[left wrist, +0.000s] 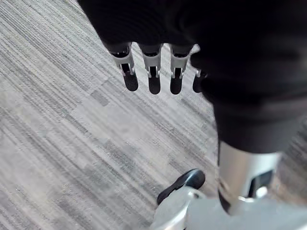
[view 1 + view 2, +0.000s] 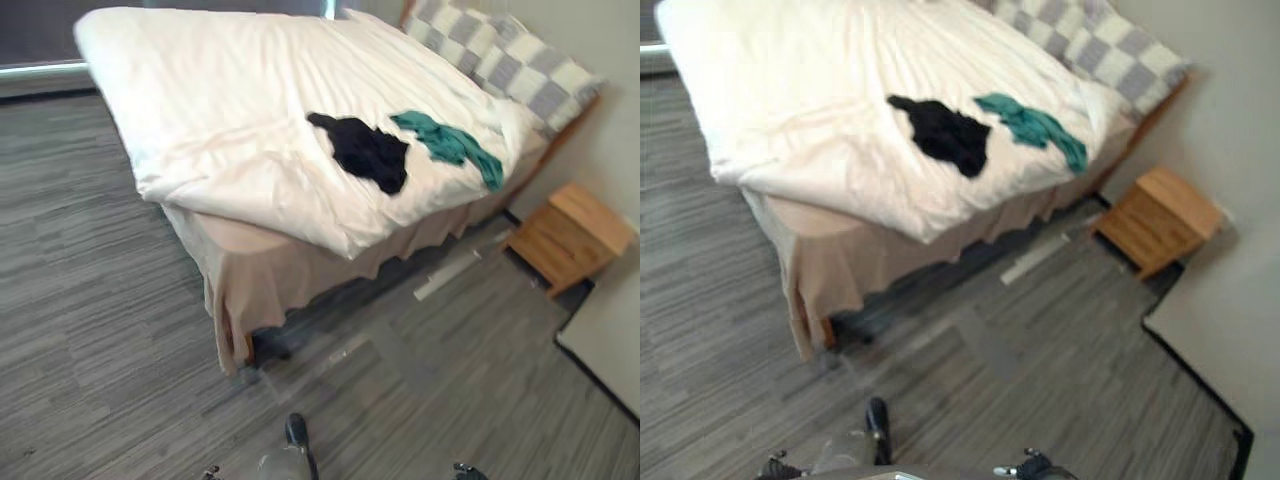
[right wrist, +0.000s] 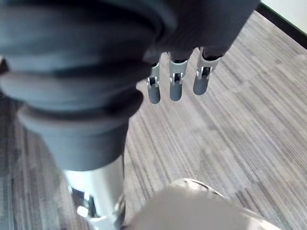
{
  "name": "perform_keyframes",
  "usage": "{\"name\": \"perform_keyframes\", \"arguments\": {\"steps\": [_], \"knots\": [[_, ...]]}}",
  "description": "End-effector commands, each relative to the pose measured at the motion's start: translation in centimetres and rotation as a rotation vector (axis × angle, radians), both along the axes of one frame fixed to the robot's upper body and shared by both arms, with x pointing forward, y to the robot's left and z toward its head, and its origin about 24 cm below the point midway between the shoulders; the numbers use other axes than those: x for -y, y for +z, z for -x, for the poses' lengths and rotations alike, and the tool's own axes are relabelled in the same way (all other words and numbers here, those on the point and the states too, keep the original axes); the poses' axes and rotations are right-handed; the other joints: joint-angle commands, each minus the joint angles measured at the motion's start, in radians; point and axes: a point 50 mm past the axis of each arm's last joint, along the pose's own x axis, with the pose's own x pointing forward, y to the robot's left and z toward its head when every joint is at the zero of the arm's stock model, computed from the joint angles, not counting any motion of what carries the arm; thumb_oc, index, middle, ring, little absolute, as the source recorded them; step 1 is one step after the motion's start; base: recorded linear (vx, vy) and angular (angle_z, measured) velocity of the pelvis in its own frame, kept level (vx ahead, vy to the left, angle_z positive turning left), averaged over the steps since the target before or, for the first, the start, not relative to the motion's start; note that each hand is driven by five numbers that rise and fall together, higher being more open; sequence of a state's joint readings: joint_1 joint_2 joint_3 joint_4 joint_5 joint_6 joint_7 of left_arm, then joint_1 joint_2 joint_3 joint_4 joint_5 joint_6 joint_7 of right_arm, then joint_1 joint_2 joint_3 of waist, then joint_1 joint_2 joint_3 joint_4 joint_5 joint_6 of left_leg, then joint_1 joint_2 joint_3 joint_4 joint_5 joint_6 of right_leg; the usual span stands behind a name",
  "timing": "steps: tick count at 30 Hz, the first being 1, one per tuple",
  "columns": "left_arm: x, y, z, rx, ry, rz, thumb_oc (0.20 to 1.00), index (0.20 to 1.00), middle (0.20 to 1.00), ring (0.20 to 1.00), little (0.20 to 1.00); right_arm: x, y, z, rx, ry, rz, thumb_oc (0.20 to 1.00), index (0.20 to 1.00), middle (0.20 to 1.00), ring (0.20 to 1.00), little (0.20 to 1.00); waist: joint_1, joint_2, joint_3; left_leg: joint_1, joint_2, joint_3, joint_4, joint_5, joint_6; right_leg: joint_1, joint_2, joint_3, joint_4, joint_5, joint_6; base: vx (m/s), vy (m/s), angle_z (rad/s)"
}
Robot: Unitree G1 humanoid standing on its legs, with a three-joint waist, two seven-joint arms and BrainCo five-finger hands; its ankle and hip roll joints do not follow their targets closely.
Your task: Tidy up the quilt and then pick up the clothes from the bed and put them into the laundry hamper.
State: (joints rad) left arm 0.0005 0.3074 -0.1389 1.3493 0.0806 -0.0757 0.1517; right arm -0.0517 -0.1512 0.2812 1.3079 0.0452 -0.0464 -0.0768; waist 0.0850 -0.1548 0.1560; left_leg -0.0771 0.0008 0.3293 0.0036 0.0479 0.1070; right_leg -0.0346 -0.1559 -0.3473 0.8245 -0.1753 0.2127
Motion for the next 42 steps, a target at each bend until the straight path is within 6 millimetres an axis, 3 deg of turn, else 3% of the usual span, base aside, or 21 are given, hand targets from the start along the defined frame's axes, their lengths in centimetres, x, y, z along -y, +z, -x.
{"name": "perform_keyframes", "arguments": {"steps": [1,2,5,6,9,15,16,17,18,19,20,21,22,23,24,25,26,28,30,34,42], "knots": [[0.3,0.4,-2.3,0.055,-0.031,-0.004,1.000,1.000,1.000,1.000,1.000,1.6,1.6,-4.4,0.125,0.006,0.033,1.000,1.000,1.000,1.000,1.000,0.028,0.071,0.076,0.074,0.095,0.044,-0.033,-0.025,-0.106,-0.012,-0.002,-0.058,-0.256,0.146,0.027,0.35,-0.133,1.05],[0.1,0.6,-2.8,0.065,-0.058,-0.008,1.000,1.000,1.000,1.000,1.000,1.8,1.7,-4.7,0.130,0.016,0.030,1.000,1.000,1.000,1.000,1.000,0.026,0.084,0.073,0.091,0.092,-0.013,-0.057,-0.034,-0.124,-0.016,-0.043,-0.038,-0.422,0.097,-0.019,0.33,-0.198,1.04],[0.0,0.9,-3.8,0.086,-0.088,-0.022,1.000,1.000,1.000,1.000,1.000,2.2,1.9,-4.9,0.145,-0.009,0.024,1.000,1.000,1.000,1.000,1.000,0.013,0.081,0.073,0.095,0.083,-0.073,-0.063,-0.045,-0.146,0.012,-0.062,0.058,-0.659,0.120,-0.020,0.28,-0.202,0.99],[-0.3,1.1,-4.2,0.078,-0.124,-0.045,1.000,1.000,1.000,1.000,1.000,2.7,1.9,-4.7,0.142,-0.053,0.018,1.000,1.000,1.000,1.000,1.000,-0.011,0.070,0.066,0.095,0.081,-0.130,-0.071,-0.056,-0.162,0.024,-0.089,0.183,-0.770,0.183,0.006,0.26,-0.273,1.22],[-1.2,1.3,-3.9,0.084,-0.091,-0.052,1.000,1.000,1.000,1.000,1.000,2.7,1.3,-3.1,0.083,-0.061,0.019,1.000,1.000,1.000,1.000,1.000,-0.002,0.050,0.038,0.102,0.087,-0.171,-0.040,-0.081,-0.180,0.050,-0.101,0.164,-0.797,0.208,0.024,0.40,-0.386,1.61],[-4.1,3.0,-4.4,0.225,0.046,-0.098,1.000,1.000,1.000,1.000,1.000,3.9,1.2,-2.2,0.051,-0.045,0.061,1.000,1.000,1.000,1.000,1.000,0.005,0.088,0.017,0.109,0.129,-0.237,-0.053,-0.064,-0.227,0.126,-0.047,0.083,-0.906,0.185,-0.001,0.19,-0.207,0.48],[-5.3,4.4,-5.9,0.346,0.083,-0.127,1.000,1.000,1.000,1.000,1.000,4.3,1.3,-2.1,0.058,-0.057,0.070,1.000,1.000,1.000,1.000,1.000,0.014,0.097,0.026,0.109,0.137,-0.242,-0.047,-0.061,-0.238,0.137,-0.043,0.066,-0.912,0.177,-0.004,0.01,-0.125,0.38],[-6.6,8.5,-10.1,0.619,0.067,-0.177,1.000,1.000,1.000,1.000,1.000,5.0,1.4,-1.5,0.068,-0.093,0.084,1.000,1.000,1.000,1.000,1.000,0.020,0.106,0.051,0.064,0.148,-0.228,-0.004,-0.040,-0.256,0.147,-0.054,0.018,-0.912,0.165,-0.006,0.01,-0.124,0.26],[-6.6,8.5,-10.1,0.619,0.067,-0.177,1.000,1.000,1.000,1.000,1.000,5.0,1.4,-1.5,0.068,-0.093,0.083,1.000,1.000,1.000,1.000,1.000,0.018,0.105,0.048,0.059,0.147,-0.230,-0.003,-0.038,-0.255,0.143,-0.055,0.016,-0.912,0.166,-0.006,-0.10,-0.131,0.51],[-7.3,13.7,-13.8,0.900,0.049,-0.219,1.000,1.000,1.000,1.000,1.000,5.5,1.2,-0.2,0.050,-0.122,0.090,1.000,1.000,1.000,1.000,1.000,0.012,0.111,0.071,0.013,0.163,-0.164,0.028,-0.013,-0.265,0.154,-0.057,-0.029,-0.912,0.154,-0.012,-0.07,-0.064,0.78],[-7.3,13.7,-13.8,0.899,0.049,-0.219,1.000,1.000,1.000,1.000,1.000,5.4,1.2,-0.2,0.050,-0.122,0.090,1.000,1.000,1.000,1.000,1.000,0.011,0.110,0.068,0.009,0.163,-0.165,0.028,-0.011,-0.264,0.150,-0.058,-0.030,-0.912,0.156,-0.012,-0.05,-0.085,1.06],[-7.4,15.9,-14.9,1.002,0.015,-0.233,1.000,1.000,1.000,1.000,1.000,5.6,1.1,0.6,0.032,-0.131,0.091,1.000,1.000,1.000,1.000,1.000,0.008,0.117,0.067,0.013,0.168,-0.141,0.019,-0.008,-0.265,0.155,-0.049,-0.041,-0.912,0.150,-0.016,0.09,-0.047,0.91],[-7.8,20.4,-16.2,1.167,-0.070,-0.311,1.000,1.000,1.000,1.000,1.000,6.0,0.9,1.9,-0.006,-0.134,0.094,1.000,1.000,1.000,1.000,1.000,-0.008,0.136,0.048,0.036,0.178,-0.119,-0.034,0.002,-0.269,0.163,-0.033,-0.054,-0.912,0.140,-0.018,0.09,-0.049,0.47],[-7.8,20.4,-16.1,1.166,-0.070,-0.312,1.000,1.000,1.000,1.000,1.000,6.0,0.9,1.9,-0.007,-0.133,0.094,1.000,1.000,1.000,1.000,1.000,-0.009,0.136,0.048,0.038,0.178,-0.118,-0.037,0.003,-0.269,0.163,-0.033,-0.054,-0.912,0.139,-0.018,0.09,-0.033,0.10],[-7.6,22.7,-16.9,1.246,-0.125,-0.350,1.000,1.000,1.000,1.000,1.000,6.1,0.9,2.1,-0.013,-0.136,0.090,1.000,1.000,1.000,1.000,1.000,-0.018,0.142,0.046,0.044,0.186,-0.107,-0.047,0.014,-0.275,0.163,-0.027,-0.057,-0.912,0.137,-0.020,0.04,-0.015,-0.16],[-6.8,26.8,-18.6,1.354,-0.265,-0.455,1.000,1.000,1.000,1.000,1.000,6.2,1.0,2.1,-0.010,-0.122,0.085,1.000,1.000,1.000,1.000,1.000,-0.040,0.145,0.048,0.055,0.196,-0.078,-0.067,0.031,-0.284,0.154,-0.021,-0.051,-0.912,0.138,-0.023,0.04,-0.011,-0.11],[-6.3,28.3,-19.2,1.385,-0.331,-0.496,1.000,1.000,1.000,1.000,1.000,6.3,1.1,1.9,-0.004,-0.107,0.086,1.000,1.000,1.000,1.000,1.000,-0.052,0.148,0.052,0.058,0.198,-0.069,-0.074,0.031,-0.285,0.145,-0.020,-0.043,-0.911,0.140,-0.023,0.02,-0.002,-0.04],[-5.0,30.9,-20.4,1.422,-0.467,-0.567,1.000,1.000,1.000,1.000,1.000,6.4,1.2,1.3,0.012,-0.075,0.089,1.000,1.000,1.000,1.000,1.000,-0.073,0.153,0.061,0.060,0.205,-0.046,-0.076,0.030,-0.287,0.123,-0.021,-0.028,-0.909,0.145,-0.020,0.00,0.014,-0.05],[-4.2,31.9,-21.2,1.437,-0.521,-0.585,1.000,1.000,1.000,1.000,1.000,6.5,1.4,0.6,0.026,-0.054,0.092,1.000,1.000,1.000,1.000,1.000,-0.088,0.156,0.074,0.056,0.207,-0.032,-0.074,0.030,-0.287,0.103,-0.023,-0.015,-0.905,0.151,-0.018,-0.08,0.025,-0.24],[-0.3,35.5,-26.0,1.465,-0.675,-0.714,1.000,1.000,1.000,1.000,1.000,6.0,2.6,-3.7,0.142,0.030,0.097,1.000,1.000,1.000,1.000,1.000,-0.151,0.151,0.146,-0.011,0.225,0.032,-0.039,0.029,-0.288,-0.058,-0.032,0.070,-0.847,0.176,-0.014,-0.19,0.042,-0.58],[3.1,39.1,-31.1,1.376,-0.787,-0.901,1.000,1.000,1.000,1.000,1.000,4.9,3.4,-6.3,0.233,0.067,0.086,1.000,1.000,1.000,1.000,1.000,-0.197,0.130,0.196,-0.081,0.255,0.069,-0.018,0.025,-0.305,-0.173,-0.030,0.111,-0.822,0.184,0.003,-0.05,-0.017,-0.46]]}}
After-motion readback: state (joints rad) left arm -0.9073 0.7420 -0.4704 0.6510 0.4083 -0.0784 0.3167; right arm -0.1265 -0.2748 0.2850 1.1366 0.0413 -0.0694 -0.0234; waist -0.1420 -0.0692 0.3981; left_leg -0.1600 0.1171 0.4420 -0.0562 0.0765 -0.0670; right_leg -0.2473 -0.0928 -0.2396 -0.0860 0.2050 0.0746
